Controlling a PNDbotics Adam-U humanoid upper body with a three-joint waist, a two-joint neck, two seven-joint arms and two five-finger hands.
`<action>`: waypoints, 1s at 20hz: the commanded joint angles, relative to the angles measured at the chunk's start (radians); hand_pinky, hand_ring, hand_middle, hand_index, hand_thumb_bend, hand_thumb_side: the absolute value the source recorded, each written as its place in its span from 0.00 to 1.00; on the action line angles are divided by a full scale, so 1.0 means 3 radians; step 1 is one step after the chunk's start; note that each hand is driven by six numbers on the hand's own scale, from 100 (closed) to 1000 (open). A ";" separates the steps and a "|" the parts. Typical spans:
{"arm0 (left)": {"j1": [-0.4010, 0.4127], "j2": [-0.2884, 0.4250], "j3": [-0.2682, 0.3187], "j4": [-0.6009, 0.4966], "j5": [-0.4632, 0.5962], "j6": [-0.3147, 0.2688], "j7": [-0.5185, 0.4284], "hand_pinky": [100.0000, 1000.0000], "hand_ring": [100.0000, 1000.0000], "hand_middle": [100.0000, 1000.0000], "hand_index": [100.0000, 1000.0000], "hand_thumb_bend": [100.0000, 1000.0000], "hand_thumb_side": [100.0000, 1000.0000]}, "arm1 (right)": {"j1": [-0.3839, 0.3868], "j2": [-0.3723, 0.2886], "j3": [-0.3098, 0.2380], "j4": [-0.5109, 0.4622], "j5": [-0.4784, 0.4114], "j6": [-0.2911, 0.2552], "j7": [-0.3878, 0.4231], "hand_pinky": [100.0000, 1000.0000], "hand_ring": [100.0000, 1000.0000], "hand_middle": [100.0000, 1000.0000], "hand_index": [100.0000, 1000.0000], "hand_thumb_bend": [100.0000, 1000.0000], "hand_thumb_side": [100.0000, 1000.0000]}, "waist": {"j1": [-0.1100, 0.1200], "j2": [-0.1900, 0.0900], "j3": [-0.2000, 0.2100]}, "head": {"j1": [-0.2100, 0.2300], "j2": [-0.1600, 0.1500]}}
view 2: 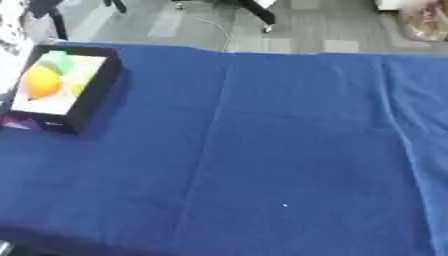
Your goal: Pick up the objects with one hand, pass them to the other hand, and then place them into the box on the other side of the table.
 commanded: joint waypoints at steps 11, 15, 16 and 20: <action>0.0514 -0.1413 -0.0908 -0.0647 0.0995 -0.0660 -0.0344 0.82 0.63 0.65 0.77 0.01 0.79 | 0.0500 0.0504 0.0013 -0.0625 -0.0207 -0.0162 -0.0328 0.64 0.60 0.71 0.81 0.00 0.47 | -0.0154 0.0042 -0.0095 | -0.0674 -0.0008; 0.0644 -0.1506 -0.1046 -0.0534 0.1054 -0.0688 -0.0335 0.81 0.61 0.63 0.75 0.00 0.83 | 0.0637 0.0511 0.0061 -0.0650 -0.0152 -0.0217 -0.0423 0.63 0.59 0.70 0.80 0.00 0.46 | -0.0155 0.0061 -0.0064 | -0.0685 -0.0008; 0.0676 -0.1528 -0.1061 -0.0514 0.1060 -0.0707 -0.0312 0.81 0.61 0.64 0.75 0.00 0.83 | 0.0661 0.0511 0.0074 -0.0638 -0.0137 -0.0228 -0.0434 0.63 0.59 0.70 0.80 0.00 0.46 | -0.0155 0.0060 -0.0073 | -0.0681 -0.0008; 0.0720 -0.1527 -0.1143 -0.0463 0.1068 -0.0745 -0.0284 0.81 0.60 0.63 0.75 0.00 0.84 | 0.0728 0.0513 0.0097 -0.0621 -0.0138 -0.0277 -0.0496 0.62 0.57 0.67 0.80 0.00 0.46 | -0.0149 0.0050 -0.0071 | -0.0698 -0.0008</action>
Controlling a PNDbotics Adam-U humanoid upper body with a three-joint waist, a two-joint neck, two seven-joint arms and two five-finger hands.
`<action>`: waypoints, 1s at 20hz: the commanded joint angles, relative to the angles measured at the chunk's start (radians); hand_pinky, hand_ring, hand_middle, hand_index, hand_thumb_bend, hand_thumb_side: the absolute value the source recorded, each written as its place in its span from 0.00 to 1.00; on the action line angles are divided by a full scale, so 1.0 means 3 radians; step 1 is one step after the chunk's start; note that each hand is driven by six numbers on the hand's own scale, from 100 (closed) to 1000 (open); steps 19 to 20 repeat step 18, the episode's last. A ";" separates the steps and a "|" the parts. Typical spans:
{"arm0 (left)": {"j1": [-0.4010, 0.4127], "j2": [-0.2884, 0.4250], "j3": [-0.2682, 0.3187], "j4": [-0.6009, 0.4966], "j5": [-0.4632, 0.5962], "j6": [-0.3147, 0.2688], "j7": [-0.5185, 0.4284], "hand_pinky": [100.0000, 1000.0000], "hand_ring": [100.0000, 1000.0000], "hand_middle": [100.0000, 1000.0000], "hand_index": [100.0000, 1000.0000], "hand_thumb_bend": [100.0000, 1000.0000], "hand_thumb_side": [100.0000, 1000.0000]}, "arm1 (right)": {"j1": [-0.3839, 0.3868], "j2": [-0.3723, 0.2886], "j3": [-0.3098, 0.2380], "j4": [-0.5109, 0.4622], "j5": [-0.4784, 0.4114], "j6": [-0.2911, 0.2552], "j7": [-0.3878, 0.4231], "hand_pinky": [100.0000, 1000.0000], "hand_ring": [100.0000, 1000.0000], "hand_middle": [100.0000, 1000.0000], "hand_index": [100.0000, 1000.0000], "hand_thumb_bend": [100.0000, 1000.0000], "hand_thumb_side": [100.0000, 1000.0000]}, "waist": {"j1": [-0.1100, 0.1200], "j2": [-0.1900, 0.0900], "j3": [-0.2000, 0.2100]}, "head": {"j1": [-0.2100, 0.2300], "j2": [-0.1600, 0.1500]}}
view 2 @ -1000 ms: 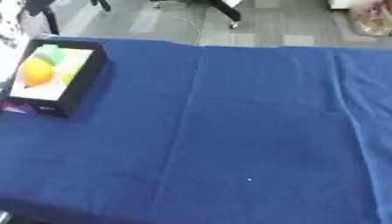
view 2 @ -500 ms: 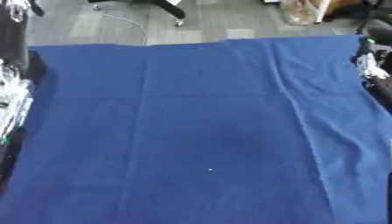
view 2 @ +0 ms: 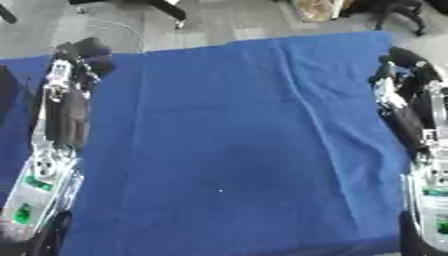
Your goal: Pick up the objects with one hand, pass them to the other hand, and then place them into the box on the other side of the table.
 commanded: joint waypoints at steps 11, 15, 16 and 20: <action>0.0083 -0.0026 -0.0102 0.0054 -0.0070 0.0021 0.0021 0.81 0.59 0.62 0.75 0.00 0.85 | 0.0071 -0.0042 0.0066 -0.0037 0.0041 -0.0037 -0.0012 0.62 0.56 0.67 0.78 0.00 0.46 | 0.0007 -0.0036 0.0009 | 0.0121 -0.0009; 0.0083 -0.0034 -0.0113 0.0064 -0.0123 0.0038 0.0033 0.81 0.59 0.62 0.75 0.00 0.84 | 0.0096 -0.0052 0.0081 -0.0042 0.0039 -0.0022 0.0027 0.62 0.56 0.67 0.78 0.00 0.45 | 0.0039 -0.0040 0.0012 | 0.0300 -0.0009; 0.0080 -0.0036 -0.0113 0.0061 -0.0129 0.0038 0.0035 0.81 0.59 0.62 0.75 0.00 0.84 | 0.0095 -0.0055 0.0083 -0.0046 0.0039 -0.0023 0.0034 0.62 0.56 0.67 0.78 0.00 0.46 | 0.0044 -0.0040 0.0013 | 0.0320 -0.0009; 0.0066 -0.0046 -0.0114 0.0067 -0.0138 0.0052 0.0042 0.81 0.59 0.62 0.75 0.00 0.84 | 0.0091 -0.0047 0.0072 -0.0053 0.0039 -0.0013 0.0029 0.62 0.56 0.67 0.78 0.00 0.45 | 0.0055 -0.0035 0.0018 | 0.0357 -0.0009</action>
